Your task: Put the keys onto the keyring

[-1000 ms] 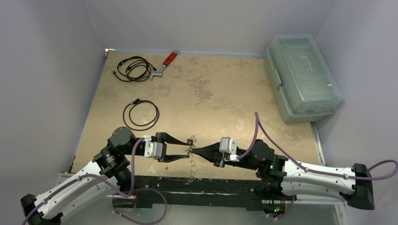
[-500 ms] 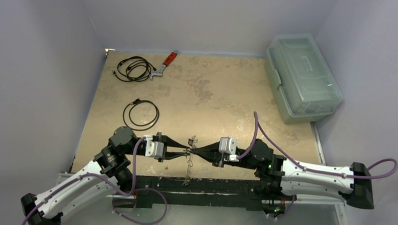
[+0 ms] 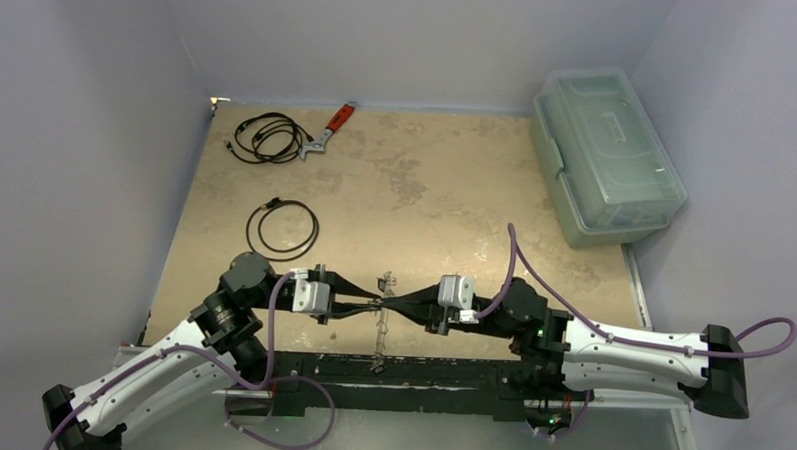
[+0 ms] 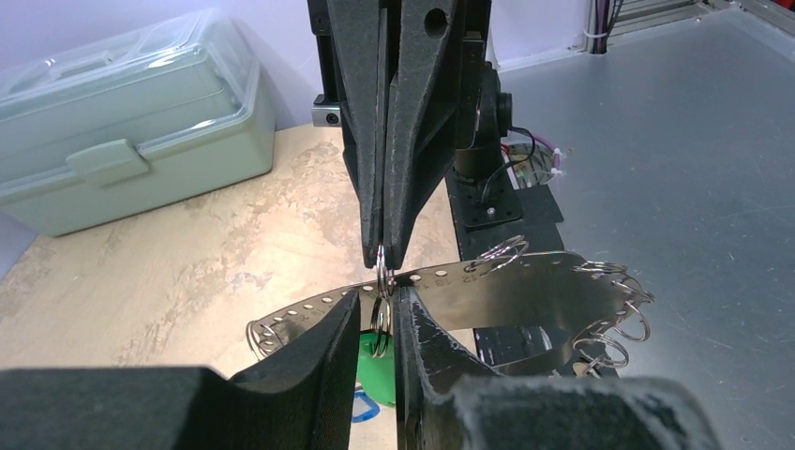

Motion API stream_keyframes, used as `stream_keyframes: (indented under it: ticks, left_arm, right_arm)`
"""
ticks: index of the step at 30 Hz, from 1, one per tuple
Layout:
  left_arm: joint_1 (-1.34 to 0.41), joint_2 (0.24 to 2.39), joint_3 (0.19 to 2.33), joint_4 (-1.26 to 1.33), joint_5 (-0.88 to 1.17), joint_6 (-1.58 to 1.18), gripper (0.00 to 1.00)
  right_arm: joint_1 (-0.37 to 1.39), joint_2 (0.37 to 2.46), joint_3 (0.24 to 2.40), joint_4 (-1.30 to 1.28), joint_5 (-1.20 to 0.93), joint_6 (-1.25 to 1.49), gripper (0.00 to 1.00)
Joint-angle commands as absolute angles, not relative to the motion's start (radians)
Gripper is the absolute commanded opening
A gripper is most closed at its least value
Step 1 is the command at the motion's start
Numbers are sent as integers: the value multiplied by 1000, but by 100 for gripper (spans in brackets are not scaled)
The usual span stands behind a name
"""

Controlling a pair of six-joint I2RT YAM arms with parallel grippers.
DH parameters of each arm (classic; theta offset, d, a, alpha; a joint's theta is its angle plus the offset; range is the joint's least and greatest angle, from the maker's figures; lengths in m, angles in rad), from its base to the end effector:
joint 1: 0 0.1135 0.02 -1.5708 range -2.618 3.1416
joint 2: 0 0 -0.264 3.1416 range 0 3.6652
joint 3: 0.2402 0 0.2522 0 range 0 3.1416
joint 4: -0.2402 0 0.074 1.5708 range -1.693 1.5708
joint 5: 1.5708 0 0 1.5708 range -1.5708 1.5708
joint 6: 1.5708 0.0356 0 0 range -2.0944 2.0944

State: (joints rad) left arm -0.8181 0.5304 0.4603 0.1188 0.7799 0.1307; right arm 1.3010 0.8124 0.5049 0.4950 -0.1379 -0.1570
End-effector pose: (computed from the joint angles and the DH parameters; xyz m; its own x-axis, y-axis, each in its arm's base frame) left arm 0.0775 -0.1193 0.2946 0.1632 -0.0387 -0.9858 0.9862 -0.0217 0.1641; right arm 0.0479 0.1916 0.3086 0.2040 0.1565 -0.9664 -0.9707 0.1603 -0.1789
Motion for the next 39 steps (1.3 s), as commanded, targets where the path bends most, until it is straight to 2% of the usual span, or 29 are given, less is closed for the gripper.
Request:
stream_keyframes:
  ticks: [1, 11, 13, 22, 29, 37, 39]
  left_arm:
    - [-811, 543, 492, 139, 797, 118, 16]
    - [-810, 548, 498, 133, 796, 119, 7]
    - [-810, 548, 499, 130, 797, 120, 1]
    - [-810, 559, 544, 16, 721, 186, 0]
    - [-809, 566, 576, -72, 651, 236, 0]
    - [-812, 607, 653, -230, 559, 288, 0]
    - [-813, 624, 678, -280, 529, 292, 0]
  right_arm:
    - [1301, 808, 544, 600, -165, -159, 0]
    - [1301, 824, 544, 600, -181, -158, 0]
    - [1301, 826, 545, 597, -185, -156, 0]
    - [1301, 829, 560, 532, -161, -158, 0]
    - [1301, 783, 587, 420, -45, -166, 39]
    - [1301, 810, 713, 186, 38, -193, 59]
    - [1301, 856, 783, 109, 88, -234, 60]
